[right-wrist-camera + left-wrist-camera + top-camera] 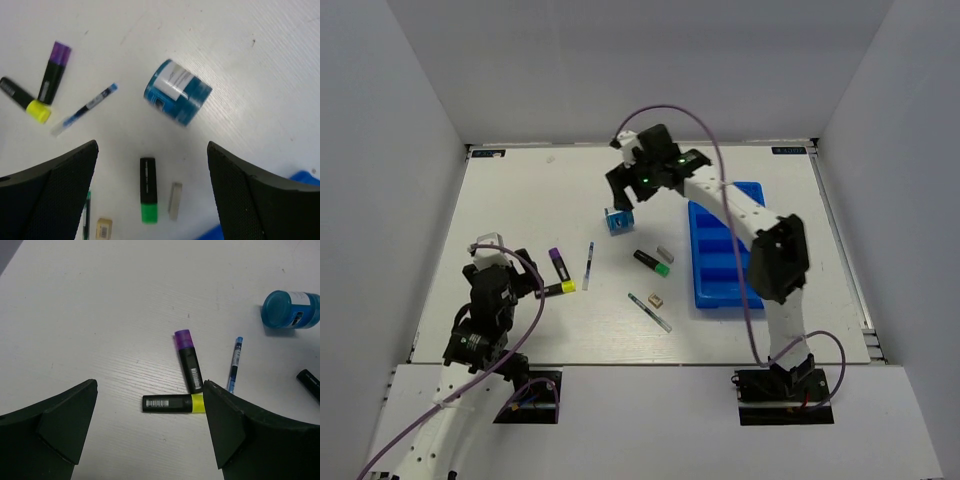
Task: Sort the stationery into containers
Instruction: Pick up the stationery from the center of the board.
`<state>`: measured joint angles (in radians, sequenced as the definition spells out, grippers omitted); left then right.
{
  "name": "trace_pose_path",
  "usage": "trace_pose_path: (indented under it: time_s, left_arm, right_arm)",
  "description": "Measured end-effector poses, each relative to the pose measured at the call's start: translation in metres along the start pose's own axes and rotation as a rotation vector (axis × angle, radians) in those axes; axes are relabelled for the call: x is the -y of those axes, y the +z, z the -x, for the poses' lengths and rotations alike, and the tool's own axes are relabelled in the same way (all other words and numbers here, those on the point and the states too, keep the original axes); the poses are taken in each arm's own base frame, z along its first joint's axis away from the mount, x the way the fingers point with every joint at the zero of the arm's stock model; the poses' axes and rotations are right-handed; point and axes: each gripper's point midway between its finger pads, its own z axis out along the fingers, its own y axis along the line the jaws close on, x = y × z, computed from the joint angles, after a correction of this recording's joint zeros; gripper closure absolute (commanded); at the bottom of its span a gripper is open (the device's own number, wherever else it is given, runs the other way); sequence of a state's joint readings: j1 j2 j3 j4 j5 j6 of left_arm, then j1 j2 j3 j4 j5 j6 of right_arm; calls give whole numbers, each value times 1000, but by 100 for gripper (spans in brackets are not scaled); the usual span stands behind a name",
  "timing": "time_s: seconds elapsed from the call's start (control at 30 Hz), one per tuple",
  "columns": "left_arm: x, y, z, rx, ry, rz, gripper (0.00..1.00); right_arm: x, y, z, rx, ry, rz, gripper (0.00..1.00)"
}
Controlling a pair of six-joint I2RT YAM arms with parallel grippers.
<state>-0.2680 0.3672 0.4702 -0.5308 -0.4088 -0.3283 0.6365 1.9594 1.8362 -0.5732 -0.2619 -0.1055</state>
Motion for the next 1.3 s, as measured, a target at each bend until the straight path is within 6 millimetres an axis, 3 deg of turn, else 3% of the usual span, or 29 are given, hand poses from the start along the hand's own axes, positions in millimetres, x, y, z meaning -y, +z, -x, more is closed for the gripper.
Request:
trace_pose_path:
  time_s: [0.1, 0.13, 0.2, 0.33, 0.43, 0.6, 0.83, 1.0, 1.17, 1.3]
  left_arm:
    - [-1, 2, -6, -28, 15, 10, 3]
    - [-2, 3, -8, -36, 19, 12, 3]
    - [-2, 3, -9, -43, 25, 15, 3]
    - [-1, 3, -10, -47, 26, 10, 3]
    - [0, 3, -11, -52, 25, 1, 3]
    - [5, 4, -14, -68, 31, -23, 3]
    - [7, 3, -14, -71, 30, -38, 3]
    - [7, 3, -14, -71, 30, -39, 3]
    - [7, 3, -14, -71, 31, -39, 3]
    - [7, 3, -14, -71, 33, -38, 3]
  right_arm:
    - [-1, 52, 12, -22, 5, -50, 12]
    - [-1, 65, 6, -39, 9, -77, 27]
    - [-1, 85, -15, -96, 31, -138, 34]
    - [6, 111, -39, -153, 78, -301, 30]
    - [10, 116, -39, -140, 111, -392, 26]
    - [17, 112, -27, -86, 138, -498, 11]
    - [19, 118, -12, -32, 68, -514, 10]
    - [15, 139, -16, -37, -58, -408, 10]
    - [34, 142, -18, -29, -109, -388, 10]
    - [59, 134, -25, -47, -82, -495, 10]
